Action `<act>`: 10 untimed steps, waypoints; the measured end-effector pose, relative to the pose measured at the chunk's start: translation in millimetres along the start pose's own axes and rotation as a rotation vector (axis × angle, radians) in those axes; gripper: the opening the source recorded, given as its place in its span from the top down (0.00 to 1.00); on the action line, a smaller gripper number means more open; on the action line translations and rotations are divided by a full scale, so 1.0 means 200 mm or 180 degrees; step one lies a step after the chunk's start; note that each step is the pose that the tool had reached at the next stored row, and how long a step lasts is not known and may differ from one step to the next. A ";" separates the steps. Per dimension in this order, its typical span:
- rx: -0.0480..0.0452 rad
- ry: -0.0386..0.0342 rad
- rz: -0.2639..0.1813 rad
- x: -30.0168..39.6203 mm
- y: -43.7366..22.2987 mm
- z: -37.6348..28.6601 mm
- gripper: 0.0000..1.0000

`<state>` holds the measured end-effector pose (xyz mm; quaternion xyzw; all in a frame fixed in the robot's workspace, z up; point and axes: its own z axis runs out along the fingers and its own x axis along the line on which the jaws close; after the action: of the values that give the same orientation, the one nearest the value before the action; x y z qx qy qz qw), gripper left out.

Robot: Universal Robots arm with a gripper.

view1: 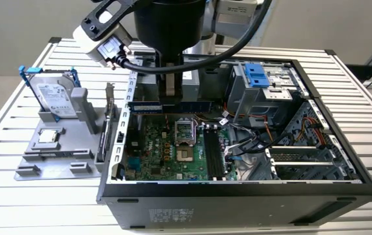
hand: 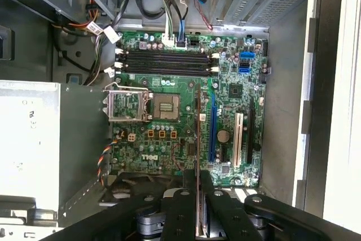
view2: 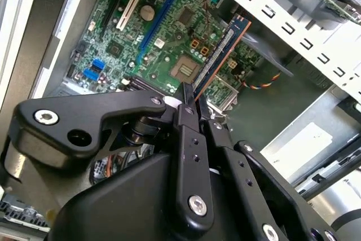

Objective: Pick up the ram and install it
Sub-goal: 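Pick up the ram and move it above insertion slot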

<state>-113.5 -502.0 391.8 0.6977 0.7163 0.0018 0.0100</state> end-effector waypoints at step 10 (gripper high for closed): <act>0.0000 0.0000 0.0000 -0.001 0.041 0.001 1.00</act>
<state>-105.4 -502.1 391.8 0.6977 0.7163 0.0018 0.0100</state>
